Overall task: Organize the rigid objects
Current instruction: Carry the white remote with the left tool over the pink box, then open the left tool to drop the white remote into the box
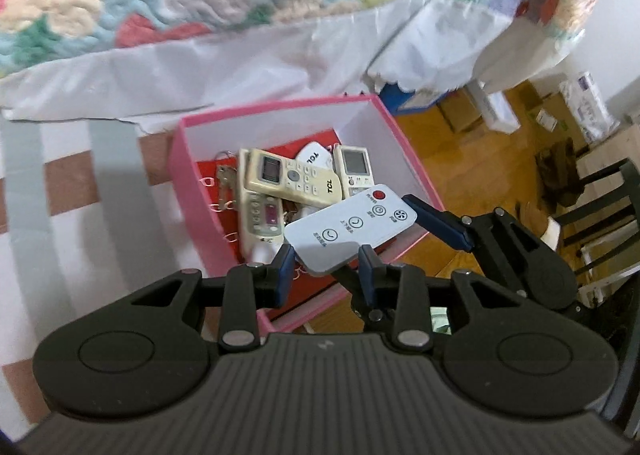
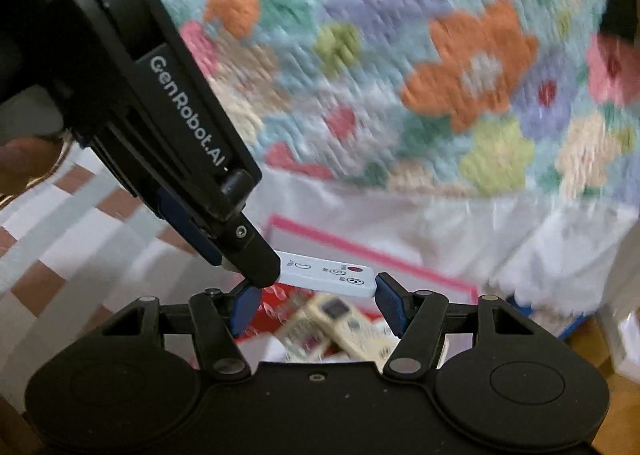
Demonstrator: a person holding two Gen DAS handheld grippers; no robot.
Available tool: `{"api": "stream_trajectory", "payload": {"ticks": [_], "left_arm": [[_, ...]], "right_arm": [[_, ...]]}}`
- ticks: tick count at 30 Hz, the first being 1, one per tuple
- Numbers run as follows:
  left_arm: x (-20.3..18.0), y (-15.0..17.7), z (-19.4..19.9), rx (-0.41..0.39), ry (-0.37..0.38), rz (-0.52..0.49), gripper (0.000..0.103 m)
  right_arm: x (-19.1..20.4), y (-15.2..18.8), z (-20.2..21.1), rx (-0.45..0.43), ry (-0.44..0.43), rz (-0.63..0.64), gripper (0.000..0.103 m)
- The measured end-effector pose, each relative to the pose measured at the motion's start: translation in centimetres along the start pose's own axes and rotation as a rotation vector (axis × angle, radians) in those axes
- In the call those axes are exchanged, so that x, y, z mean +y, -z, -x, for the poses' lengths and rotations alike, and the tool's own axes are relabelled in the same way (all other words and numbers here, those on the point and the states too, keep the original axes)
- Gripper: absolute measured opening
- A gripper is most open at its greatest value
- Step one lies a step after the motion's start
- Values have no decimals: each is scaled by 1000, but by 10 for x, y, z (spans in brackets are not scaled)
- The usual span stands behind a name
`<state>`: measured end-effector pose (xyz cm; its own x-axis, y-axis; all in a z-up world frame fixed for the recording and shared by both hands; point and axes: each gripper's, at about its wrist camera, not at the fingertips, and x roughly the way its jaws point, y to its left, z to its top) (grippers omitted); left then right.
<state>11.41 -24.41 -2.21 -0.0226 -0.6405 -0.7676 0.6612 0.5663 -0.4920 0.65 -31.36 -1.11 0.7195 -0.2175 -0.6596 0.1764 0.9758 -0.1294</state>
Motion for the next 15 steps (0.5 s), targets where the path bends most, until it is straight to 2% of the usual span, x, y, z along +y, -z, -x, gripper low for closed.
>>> {"api": "stream_trajectory", "payload": {"ticks": [8,12,15], "left_arm": [[-4,-8,-67,44,-108,29,33],[3,-8,-83,53,-148,57,32],[8,-7,-86,72,-179,83,34]], "right_arm": [[-36,28,-62,129,-92,-122,68],[-43,37,-83,164,-142,-184,68],[-41,43,-90,190,-149,-178,72]]}}
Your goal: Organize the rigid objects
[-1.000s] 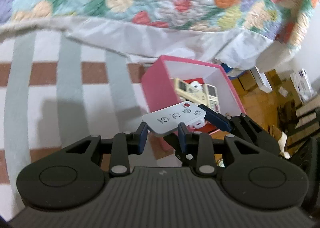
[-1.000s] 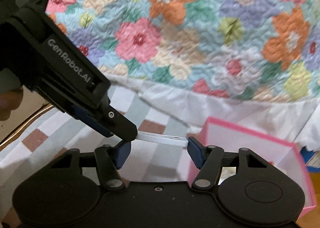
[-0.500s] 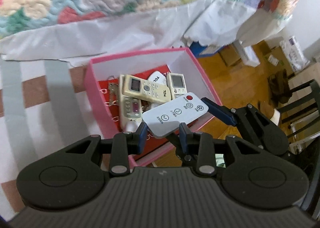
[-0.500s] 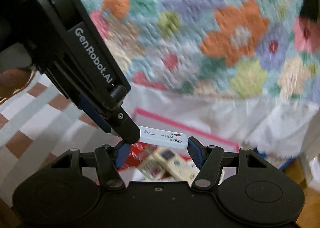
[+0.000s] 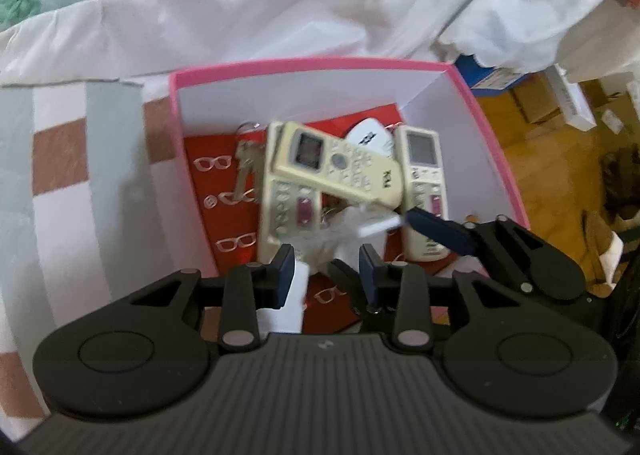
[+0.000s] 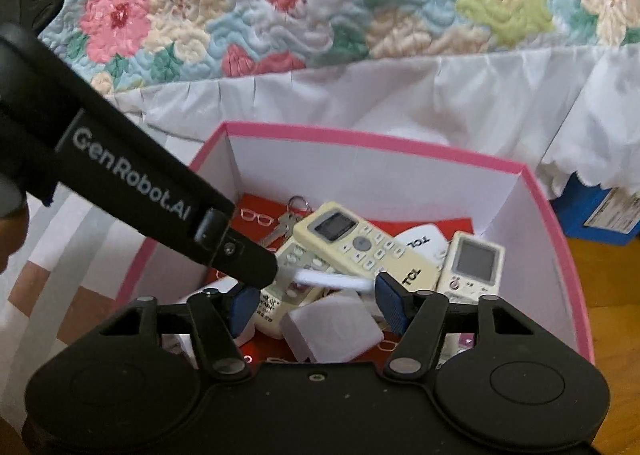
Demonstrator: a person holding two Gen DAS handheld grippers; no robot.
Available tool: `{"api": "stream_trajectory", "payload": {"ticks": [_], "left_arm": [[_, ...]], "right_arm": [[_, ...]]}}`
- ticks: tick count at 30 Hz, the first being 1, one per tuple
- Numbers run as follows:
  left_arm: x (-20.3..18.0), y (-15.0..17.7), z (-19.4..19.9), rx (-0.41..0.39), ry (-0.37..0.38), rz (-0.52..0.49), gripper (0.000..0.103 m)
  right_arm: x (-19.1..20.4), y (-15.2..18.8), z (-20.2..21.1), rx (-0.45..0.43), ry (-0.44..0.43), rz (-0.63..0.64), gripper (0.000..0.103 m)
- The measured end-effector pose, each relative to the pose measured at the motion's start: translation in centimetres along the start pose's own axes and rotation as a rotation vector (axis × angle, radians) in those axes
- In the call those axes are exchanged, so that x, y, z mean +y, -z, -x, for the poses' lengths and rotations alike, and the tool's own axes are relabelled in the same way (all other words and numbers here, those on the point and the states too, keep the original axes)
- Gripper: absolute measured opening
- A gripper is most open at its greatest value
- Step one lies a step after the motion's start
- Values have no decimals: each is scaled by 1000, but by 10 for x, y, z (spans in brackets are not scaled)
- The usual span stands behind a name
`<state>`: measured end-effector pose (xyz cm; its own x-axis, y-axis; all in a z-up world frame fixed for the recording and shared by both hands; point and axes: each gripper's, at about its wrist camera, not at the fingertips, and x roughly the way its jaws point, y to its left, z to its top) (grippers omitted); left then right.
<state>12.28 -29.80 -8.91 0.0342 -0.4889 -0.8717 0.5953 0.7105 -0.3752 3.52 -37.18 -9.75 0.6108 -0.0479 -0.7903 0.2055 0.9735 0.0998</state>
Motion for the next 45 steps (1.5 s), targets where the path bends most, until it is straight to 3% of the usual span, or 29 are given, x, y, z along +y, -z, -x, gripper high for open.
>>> {"api": "stream_trajectory", "payload": {"ticks": [4,9,13,21,26,31,45], "left_arm": [[2,8,16,-17,-51,-10,44],[7,24,56,-47,-73,-1,47],[8,42,95,-78,-111,-2,52],[-4,79,175,-187,-242,-35,67],[0,105,205,-228,-294,-9,76],[17,127,216,-241,-345,79,88],[58,156,189,-157,-455,205,88]], "right_arm": [[-1,5,13,-31,6,-44,72],[1,7,45,-92,6,-114,73],[8,6,72,-82,-38,-182,73],[39,2,136,-121,-128,-115,73],[53,1,161,-126,-116,-95,74],[66,3,170,-119,-121,-63,74],[83,3,148,-40,-119,-30,74]]}}
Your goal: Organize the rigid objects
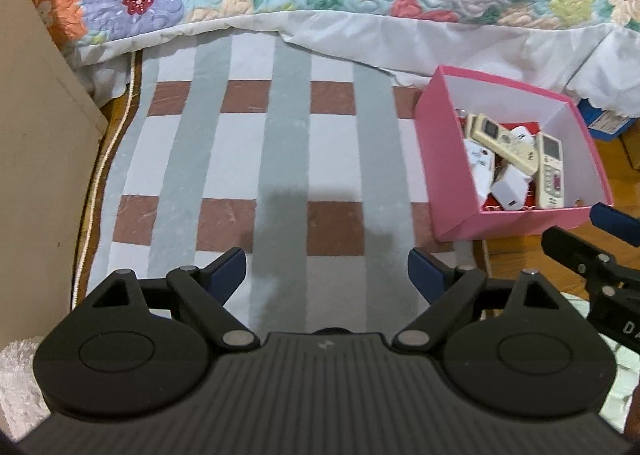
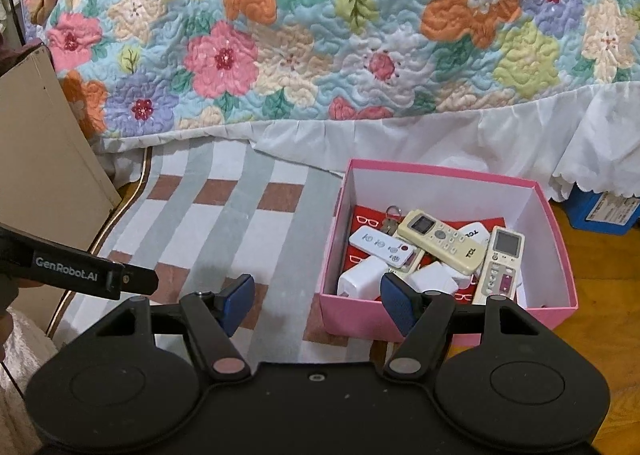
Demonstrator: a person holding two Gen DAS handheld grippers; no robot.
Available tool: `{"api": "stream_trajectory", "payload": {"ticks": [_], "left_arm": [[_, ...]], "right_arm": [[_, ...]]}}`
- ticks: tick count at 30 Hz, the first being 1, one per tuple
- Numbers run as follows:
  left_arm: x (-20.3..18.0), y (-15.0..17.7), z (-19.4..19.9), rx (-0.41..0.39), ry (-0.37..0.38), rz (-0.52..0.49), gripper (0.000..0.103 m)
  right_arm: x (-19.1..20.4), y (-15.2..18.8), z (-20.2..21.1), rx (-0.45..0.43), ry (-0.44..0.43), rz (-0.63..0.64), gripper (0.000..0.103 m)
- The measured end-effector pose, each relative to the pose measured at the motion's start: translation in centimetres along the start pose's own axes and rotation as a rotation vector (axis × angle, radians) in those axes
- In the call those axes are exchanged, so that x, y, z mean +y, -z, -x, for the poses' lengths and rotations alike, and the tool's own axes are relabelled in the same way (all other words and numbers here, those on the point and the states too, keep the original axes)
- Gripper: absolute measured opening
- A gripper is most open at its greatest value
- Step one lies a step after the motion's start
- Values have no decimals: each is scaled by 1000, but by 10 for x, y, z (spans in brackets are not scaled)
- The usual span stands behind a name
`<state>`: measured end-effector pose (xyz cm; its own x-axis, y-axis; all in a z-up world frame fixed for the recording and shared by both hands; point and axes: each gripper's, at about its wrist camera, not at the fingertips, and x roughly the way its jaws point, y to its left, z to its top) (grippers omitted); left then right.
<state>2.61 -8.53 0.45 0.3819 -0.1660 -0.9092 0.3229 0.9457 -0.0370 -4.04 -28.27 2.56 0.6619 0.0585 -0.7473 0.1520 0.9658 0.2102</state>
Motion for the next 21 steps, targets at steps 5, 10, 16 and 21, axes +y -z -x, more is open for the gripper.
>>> {"api": "stream_trajectory", "payload": {"ticks": [5,10,16,21], "left_arm": [[-1,-1,-3,2,-62,-30,90],[1,-1,-2,10,-59,-22,91],[-2,-2,2,11,-73,-31,92],[-5,-2,8,-5,-92,-47,93]], "right_arm": [[3,0,0,4,0,8,75],[6,-1,1,1,5,15,81],[13,-10,-4,77,83,19,99],[6,-14,1,66,94,-18,99]]}}
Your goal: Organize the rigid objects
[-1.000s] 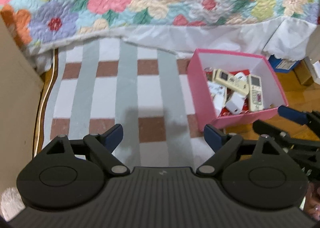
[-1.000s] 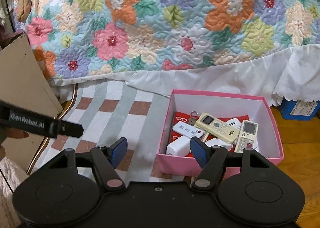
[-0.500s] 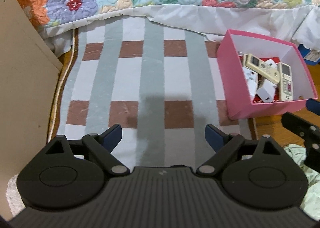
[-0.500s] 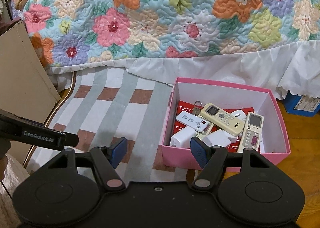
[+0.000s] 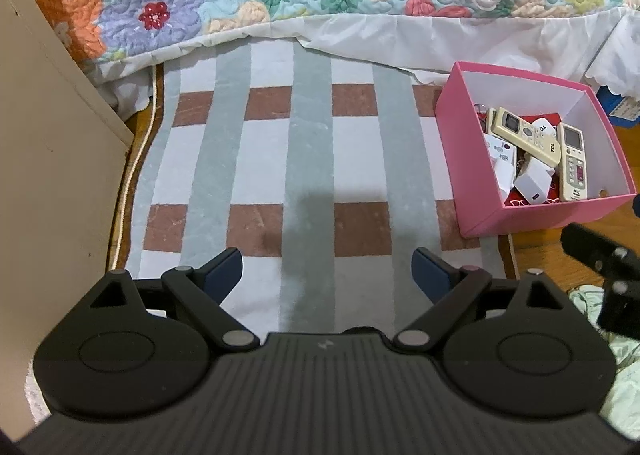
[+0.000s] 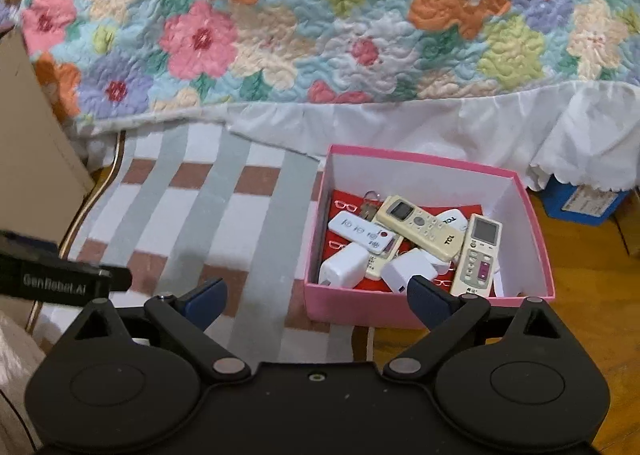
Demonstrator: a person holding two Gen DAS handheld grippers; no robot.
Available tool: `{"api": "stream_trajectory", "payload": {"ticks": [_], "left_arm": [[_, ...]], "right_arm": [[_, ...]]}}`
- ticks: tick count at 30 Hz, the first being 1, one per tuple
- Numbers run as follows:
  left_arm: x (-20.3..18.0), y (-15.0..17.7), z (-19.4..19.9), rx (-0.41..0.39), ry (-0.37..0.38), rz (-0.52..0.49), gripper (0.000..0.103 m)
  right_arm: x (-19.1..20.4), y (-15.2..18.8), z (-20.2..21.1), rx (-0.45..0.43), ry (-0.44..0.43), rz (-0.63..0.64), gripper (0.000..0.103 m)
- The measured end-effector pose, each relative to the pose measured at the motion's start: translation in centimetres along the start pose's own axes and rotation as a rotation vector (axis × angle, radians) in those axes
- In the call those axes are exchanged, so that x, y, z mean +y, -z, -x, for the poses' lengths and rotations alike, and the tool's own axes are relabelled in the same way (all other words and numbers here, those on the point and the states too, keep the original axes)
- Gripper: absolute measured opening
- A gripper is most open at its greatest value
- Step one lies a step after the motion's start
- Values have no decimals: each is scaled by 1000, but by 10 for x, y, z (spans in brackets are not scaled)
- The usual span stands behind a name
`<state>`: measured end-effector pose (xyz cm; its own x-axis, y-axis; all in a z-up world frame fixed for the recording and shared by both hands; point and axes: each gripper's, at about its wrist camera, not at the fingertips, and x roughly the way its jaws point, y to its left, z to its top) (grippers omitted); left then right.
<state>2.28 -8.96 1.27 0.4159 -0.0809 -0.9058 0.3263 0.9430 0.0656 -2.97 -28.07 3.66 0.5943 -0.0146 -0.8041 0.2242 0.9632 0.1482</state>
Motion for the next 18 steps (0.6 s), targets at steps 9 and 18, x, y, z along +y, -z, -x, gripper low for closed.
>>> {"api": "stream_trajectory", "payload": {"ticks": [9,18], "left_arm": [[-1,1,4,2,-16,-3,94],[2,-1,-1,17,-48,-25,94]], "right_arm": [[-4,1,4,14,39,-7,99],[-13,3,-1,26,71,-31,99]]}}
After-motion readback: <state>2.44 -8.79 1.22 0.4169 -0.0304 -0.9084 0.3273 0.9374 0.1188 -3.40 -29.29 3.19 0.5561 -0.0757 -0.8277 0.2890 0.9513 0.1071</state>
